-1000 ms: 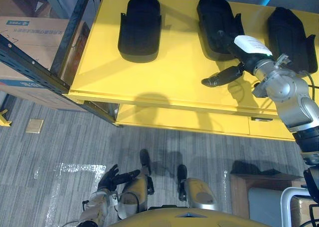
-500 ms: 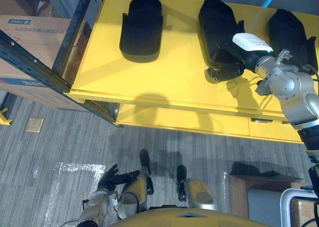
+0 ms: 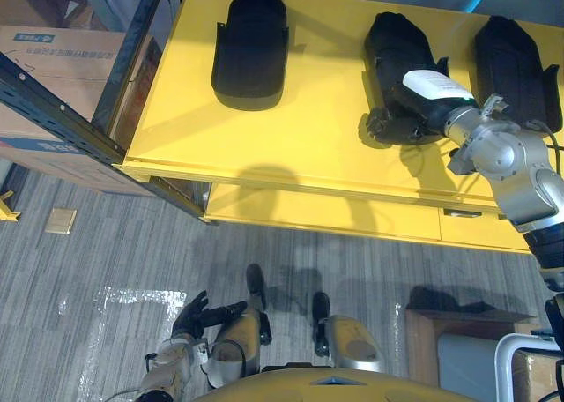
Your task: Walk over and take three plastic housings, then place them on the shelf
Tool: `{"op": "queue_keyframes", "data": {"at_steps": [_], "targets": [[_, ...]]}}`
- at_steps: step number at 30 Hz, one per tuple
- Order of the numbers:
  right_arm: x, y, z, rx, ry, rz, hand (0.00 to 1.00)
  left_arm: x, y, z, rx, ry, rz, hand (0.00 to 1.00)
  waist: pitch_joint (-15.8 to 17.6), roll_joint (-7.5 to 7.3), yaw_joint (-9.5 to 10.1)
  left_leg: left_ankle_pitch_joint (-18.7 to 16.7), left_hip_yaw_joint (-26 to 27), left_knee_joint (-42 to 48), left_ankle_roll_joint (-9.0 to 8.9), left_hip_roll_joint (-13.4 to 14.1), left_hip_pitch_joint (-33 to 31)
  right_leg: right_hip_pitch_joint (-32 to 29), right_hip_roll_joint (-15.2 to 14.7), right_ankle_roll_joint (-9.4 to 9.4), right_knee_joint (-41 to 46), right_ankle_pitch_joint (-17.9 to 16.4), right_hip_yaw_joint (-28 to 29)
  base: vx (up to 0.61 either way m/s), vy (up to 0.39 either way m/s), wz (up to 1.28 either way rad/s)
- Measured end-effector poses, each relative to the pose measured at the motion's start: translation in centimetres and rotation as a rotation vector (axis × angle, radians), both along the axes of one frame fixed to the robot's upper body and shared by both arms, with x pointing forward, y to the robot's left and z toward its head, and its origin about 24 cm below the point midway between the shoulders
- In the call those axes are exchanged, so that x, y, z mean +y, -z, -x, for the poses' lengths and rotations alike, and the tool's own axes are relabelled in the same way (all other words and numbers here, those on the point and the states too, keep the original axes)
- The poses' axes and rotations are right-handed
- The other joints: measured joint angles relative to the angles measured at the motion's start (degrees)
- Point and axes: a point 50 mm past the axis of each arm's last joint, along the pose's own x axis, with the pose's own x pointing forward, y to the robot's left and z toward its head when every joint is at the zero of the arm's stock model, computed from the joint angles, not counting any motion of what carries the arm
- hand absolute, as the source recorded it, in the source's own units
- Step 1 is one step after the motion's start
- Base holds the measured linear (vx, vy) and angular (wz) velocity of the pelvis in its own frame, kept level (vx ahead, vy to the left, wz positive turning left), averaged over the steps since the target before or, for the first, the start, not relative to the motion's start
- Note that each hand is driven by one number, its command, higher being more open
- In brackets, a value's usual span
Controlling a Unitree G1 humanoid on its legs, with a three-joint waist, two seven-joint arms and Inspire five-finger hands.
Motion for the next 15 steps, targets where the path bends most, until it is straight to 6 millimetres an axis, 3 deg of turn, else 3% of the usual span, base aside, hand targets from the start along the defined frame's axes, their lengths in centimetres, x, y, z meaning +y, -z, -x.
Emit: {"op": "queue_keyframes", "data": {"at_steps": [15], "targets": [[0.1,1.3,-0.5,0.009,-0.003,-0.042,0.00,-0.1,0.0,-0.1,-0.003,-0.001,0.001,1.00,0.0,0.00,0.68,0.1,-0.3,0.0,-0.01,0.0,0.1,0.1,0.0,0.00,0.1,0.0,-0.3,0.00,0.000,0.00]]}}
